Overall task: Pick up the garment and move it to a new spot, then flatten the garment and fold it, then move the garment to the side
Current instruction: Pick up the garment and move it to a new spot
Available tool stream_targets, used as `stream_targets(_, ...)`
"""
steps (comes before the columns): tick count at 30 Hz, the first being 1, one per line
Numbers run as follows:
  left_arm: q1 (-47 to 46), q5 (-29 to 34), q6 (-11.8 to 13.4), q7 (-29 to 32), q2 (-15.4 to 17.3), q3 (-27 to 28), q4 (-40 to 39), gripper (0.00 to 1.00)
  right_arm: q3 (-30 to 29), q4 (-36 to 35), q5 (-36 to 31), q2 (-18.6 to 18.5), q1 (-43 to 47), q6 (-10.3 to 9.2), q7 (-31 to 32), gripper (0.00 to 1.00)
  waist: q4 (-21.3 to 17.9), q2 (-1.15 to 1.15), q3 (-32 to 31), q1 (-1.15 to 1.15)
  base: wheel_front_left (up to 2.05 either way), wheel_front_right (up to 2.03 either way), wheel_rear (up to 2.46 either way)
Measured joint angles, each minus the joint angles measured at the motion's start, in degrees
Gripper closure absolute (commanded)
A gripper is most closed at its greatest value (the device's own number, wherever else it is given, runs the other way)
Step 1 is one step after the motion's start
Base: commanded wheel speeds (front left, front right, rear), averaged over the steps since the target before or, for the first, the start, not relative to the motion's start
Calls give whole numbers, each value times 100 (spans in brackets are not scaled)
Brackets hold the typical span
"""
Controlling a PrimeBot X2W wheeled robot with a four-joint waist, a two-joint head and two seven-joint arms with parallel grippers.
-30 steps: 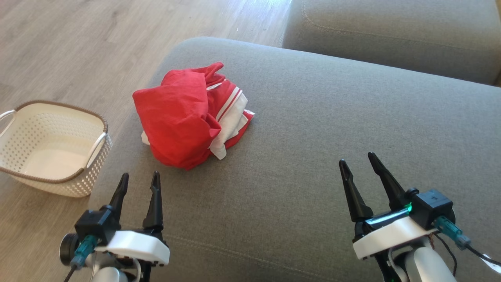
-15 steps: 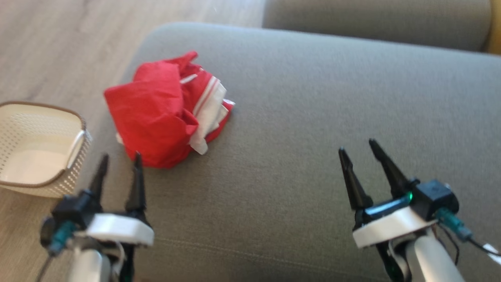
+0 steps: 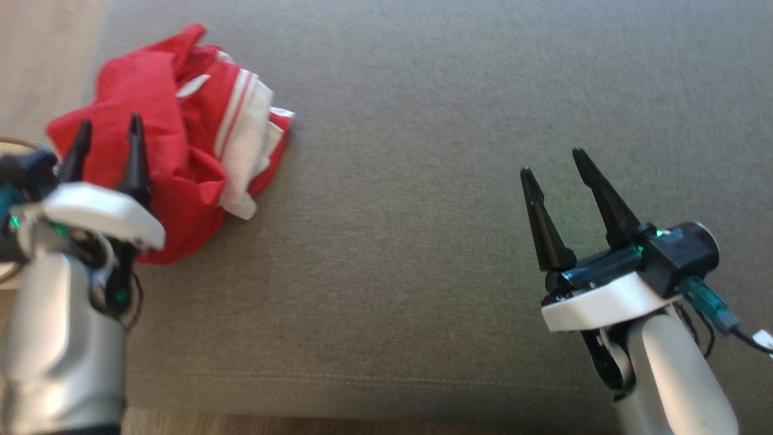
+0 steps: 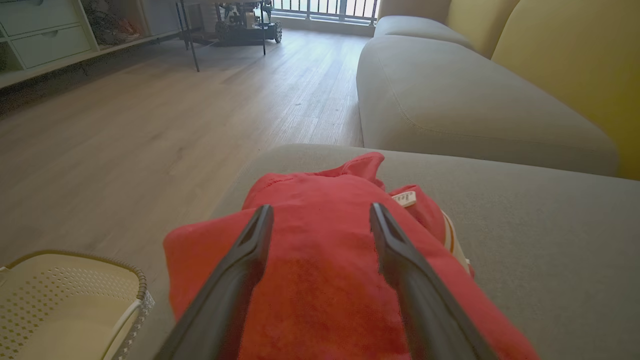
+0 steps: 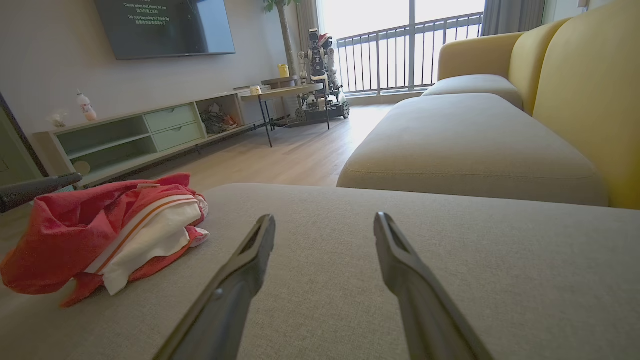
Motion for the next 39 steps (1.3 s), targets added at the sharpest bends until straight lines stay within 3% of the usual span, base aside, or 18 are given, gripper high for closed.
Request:
stream_targets(8, -977, -162, -119, 820, 415, -191, 1160, 0, 82, -4, -144, -13, -195, 0, 0, 0, -311, 0, 391, 0, 0, 0, 0)
stream_targets(16, -1396, -390, -131, 1005, 549, -494, 2017, 0, 93, -3, -186, -14, -229, 0, 0, 0, -455, 0, 502, 0, 0, 0, 0)
stream_targets(17, -1417, -426, -131, 1020, 554, -524, 2083, 24, 93, -2, -186, -14, -231, 0, 0, 0, -460, 0, 497, 0, 0, 0, 0)
stream_targets(18, -1438, -478, -131, 989, 560, -563, 2134, 83, 96, -2, -186, -14, -231, 0, 0, 0, -464, 0, 490, 0, 0, 0, 0)
stream_targets(19, -1451, -520, -131, 932, 588, -672, 2153, 100, 101, -1, -186, -14, -231, 0, 0, 0, -467, 0, 482, 0, 0, 0, 0)
stream_targets(30, -1456, -622, -129, -133, 739, -991, 2140, 100, 94, 102, -183, -15, -198, 0, 0, 0, -356, 0, 103, 0, 0, 0, 0)
stream_targets(39, -1355, -672, 99, -824, 745, -793, 1068, 100, 89, 188, -133, -14, 90, 0, 0, 0, -200, 0, -454, 0, 0, 0, 0)
